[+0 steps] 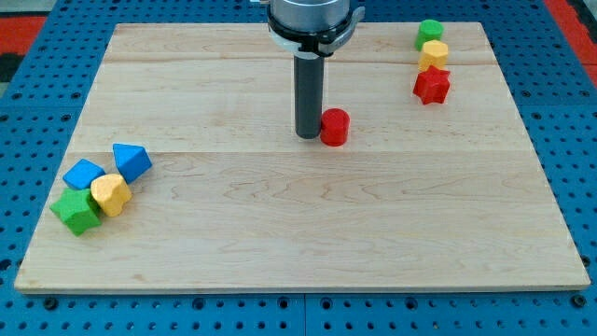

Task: Slide the red circle to the bottom of the red star

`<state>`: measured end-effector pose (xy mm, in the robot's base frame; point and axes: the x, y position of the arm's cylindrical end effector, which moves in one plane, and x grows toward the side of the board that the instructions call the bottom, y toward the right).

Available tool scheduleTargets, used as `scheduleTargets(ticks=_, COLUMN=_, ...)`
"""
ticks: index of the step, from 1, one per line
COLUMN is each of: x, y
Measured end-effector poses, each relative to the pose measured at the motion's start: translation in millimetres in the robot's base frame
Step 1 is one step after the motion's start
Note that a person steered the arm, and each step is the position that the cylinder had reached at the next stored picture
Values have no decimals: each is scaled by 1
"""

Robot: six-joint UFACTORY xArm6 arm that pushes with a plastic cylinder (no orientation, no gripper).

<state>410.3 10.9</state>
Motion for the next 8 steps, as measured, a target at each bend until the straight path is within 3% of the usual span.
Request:
scheduleTargets(ticks=5, x=-8, y=140)
scheduleTargets(ticks=7, x=-6, y=102)
scheduleTargets(ticks=8, x=-46, y=101)
